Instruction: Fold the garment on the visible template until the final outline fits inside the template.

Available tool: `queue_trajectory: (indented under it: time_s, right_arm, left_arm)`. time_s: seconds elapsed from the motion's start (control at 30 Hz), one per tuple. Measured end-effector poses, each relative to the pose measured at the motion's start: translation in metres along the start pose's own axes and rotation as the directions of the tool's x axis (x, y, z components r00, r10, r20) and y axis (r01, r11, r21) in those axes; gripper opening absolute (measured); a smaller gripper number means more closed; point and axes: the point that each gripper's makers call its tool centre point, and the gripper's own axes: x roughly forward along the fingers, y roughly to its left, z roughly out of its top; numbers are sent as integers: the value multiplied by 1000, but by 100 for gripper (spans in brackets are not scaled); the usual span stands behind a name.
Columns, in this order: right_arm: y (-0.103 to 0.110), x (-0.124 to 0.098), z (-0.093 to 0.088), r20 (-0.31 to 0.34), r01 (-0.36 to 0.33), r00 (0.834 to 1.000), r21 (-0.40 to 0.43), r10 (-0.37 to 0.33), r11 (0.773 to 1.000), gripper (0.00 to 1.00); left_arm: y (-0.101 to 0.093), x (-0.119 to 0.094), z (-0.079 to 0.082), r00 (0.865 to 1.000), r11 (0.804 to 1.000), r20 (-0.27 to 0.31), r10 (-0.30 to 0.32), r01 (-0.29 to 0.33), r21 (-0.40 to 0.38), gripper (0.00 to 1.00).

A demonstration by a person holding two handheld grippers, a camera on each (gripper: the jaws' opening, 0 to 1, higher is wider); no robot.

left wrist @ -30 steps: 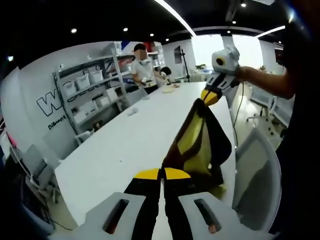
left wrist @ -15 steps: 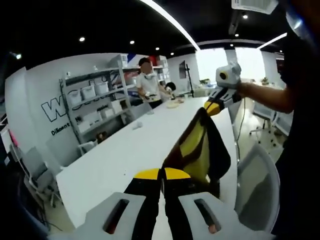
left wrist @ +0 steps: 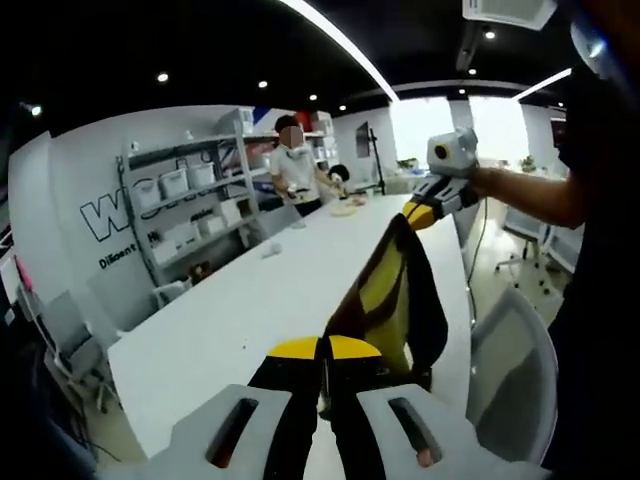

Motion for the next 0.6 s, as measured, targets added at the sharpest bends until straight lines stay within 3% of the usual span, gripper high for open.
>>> queue_trajectory:
  time_s: [0.27, 0.6]
  right_arm:
    - [-8, 8, 0, 15, 28, 999, 6, -28, 1000, 0]
    - [-38, 32, -22, -24, 98, 995, 14, -98, 995, 0]
  left_arm:
    - [12, 7, -2, 999, 999, 7, 35, -35, -10, 3]
    - [30, 34, -25, 997, 997, -41, 66, -67, -29, 3]
